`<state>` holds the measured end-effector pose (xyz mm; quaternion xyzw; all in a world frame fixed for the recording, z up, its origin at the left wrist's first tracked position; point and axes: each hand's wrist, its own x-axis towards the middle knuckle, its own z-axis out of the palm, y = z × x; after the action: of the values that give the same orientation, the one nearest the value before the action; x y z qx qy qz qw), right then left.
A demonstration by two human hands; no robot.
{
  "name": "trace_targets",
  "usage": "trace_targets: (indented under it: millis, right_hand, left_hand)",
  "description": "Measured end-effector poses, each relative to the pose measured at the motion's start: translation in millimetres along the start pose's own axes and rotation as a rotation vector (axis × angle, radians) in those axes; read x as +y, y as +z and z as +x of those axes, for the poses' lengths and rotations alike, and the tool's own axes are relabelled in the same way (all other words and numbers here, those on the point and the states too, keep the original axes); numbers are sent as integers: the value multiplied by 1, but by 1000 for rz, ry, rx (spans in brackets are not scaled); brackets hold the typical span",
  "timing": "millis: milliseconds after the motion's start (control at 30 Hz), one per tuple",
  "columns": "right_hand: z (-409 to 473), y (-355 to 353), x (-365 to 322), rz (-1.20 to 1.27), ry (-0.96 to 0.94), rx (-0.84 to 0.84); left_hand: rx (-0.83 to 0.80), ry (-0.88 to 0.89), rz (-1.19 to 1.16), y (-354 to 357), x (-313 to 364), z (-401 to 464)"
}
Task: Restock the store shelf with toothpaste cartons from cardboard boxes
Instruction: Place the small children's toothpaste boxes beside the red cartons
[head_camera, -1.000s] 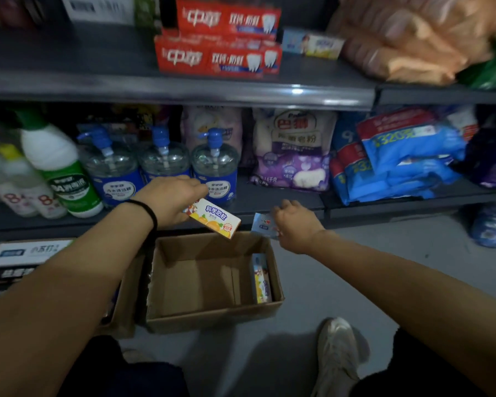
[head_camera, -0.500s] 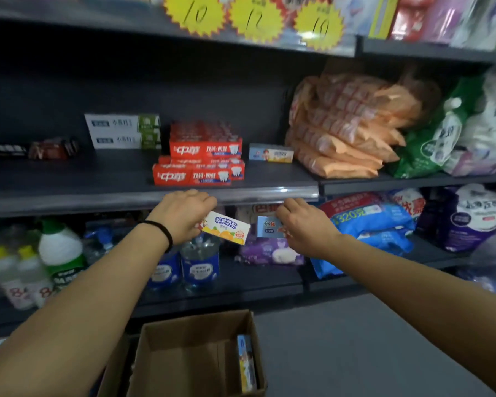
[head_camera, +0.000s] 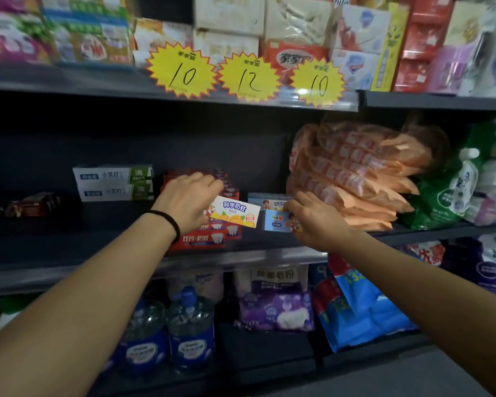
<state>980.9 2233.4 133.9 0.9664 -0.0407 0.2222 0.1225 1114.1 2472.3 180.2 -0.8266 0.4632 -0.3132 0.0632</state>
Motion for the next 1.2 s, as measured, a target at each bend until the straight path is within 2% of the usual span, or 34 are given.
trace_targets:
  millis: [300,600,967,1200]
  right_hand:
    - [60,34,40,27,9,-7]
    - [111,89,66,63,-1,-167]
    - [142,123,76,66,-60,-277]
    - [147,126,84,156,-61,-293]
  left_hand:
    - [23,-54,18,28,-19,54]
    - [42,-121,-2,59,-31,95]
    - [21,-152,-38,79,-35,111]
    - [48,-156,-49,79,-37,110]
